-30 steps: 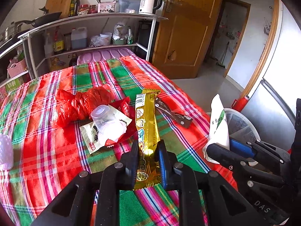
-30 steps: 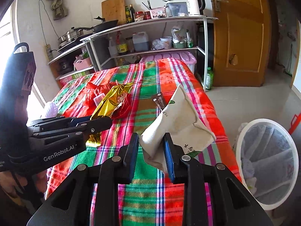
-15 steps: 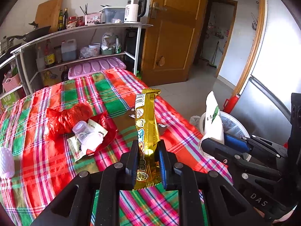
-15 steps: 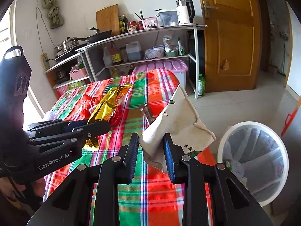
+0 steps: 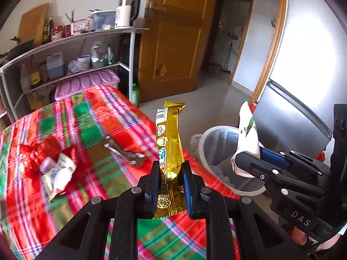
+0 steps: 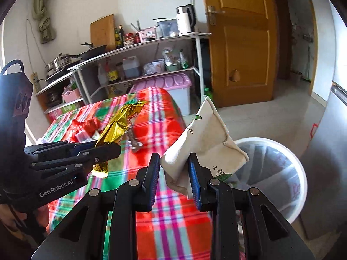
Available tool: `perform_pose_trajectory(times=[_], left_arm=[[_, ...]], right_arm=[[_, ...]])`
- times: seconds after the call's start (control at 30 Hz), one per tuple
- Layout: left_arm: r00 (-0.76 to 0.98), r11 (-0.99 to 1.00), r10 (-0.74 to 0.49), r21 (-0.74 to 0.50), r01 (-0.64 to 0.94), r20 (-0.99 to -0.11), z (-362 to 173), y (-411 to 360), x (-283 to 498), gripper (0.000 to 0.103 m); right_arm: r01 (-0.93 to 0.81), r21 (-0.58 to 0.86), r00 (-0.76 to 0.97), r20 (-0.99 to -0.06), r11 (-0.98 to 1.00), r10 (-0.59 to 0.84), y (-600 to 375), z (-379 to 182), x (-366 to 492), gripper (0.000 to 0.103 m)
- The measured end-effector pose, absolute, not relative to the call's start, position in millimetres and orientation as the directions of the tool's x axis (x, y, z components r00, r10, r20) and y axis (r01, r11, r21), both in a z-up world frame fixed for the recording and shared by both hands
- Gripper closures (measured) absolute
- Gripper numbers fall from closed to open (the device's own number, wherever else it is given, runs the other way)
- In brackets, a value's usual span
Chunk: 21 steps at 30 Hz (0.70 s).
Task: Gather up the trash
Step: 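Carry the gold wrapper and white paper bag with both tools over the bin, then open both tools to drop the wrapper and paper bag into the bin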
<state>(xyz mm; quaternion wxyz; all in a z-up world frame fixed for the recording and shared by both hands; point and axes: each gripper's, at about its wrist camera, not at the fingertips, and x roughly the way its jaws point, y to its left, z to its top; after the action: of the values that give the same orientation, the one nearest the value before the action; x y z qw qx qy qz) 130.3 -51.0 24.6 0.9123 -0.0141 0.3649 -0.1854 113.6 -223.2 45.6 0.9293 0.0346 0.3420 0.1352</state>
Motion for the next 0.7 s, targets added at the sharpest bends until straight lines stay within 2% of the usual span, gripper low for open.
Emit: perform_pose_trajectory(times=[0.27,0.7], left_arm=[[0.600,0.898,-0.413,-0.195,0.395,-0.686,7.7,-104.3,156.0,0.083],[0.519,0.865,-0.444,-0.198,0.461,-0.730,-16.9,-171.7,184.7,0.083]], right_arm=[[-0.131,0.164,0.715,-0.667,0.978,0.207,-273.3,27.7,123.1,0.076],[-0.031,0.172,0.655,-0.741,0.985,0.150,-333.0,-12.2,136.4,0.075]])
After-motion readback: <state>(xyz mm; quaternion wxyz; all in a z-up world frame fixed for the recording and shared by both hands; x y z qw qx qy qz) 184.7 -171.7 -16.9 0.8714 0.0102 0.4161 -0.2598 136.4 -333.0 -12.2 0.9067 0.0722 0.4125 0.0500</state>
